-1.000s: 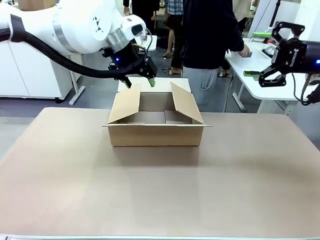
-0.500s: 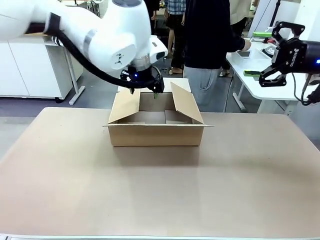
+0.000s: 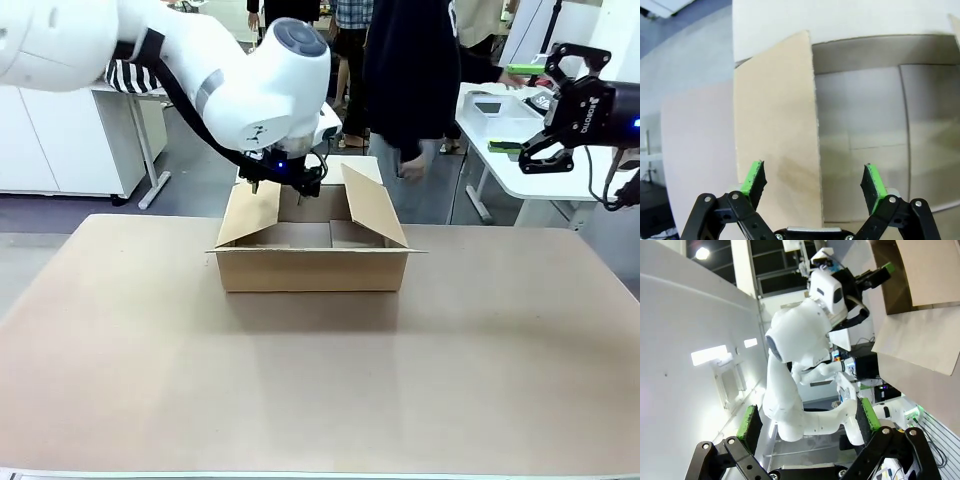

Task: Pack the gift set into the box.
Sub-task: Place both hands on the side flaps of the Package Box and spread them outward.

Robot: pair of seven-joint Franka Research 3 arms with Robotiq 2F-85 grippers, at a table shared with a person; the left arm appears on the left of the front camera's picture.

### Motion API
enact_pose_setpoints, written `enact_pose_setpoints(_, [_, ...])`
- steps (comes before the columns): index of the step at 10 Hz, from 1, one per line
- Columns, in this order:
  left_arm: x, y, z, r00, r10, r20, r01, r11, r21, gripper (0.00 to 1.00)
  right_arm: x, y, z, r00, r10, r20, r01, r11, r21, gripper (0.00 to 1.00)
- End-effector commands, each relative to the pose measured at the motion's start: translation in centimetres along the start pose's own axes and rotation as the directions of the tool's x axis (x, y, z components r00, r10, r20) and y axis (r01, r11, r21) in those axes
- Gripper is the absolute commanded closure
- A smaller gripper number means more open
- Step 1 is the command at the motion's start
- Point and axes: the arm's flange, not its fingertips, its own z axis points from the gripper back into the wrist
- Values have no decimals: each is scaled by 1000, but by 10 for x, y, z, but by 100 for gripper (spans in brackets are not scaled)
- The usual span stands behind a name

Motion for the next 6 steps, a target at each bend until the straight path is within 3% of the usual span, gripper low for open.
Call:
enact_pose_setpoints(1, [1, -3, -4, 999, 28, 34, -32, 993, 118, 0, 2, 4, -3, 1000, 3, 0, -3, 1000, 28, 0])
enact_pose_setpoints(6, [4, 40, 11, 994, 63, 95, -82, 972, 219, 0, 2, 4, -3, 1000, 3, 0, -3, 1000, 28, 0])
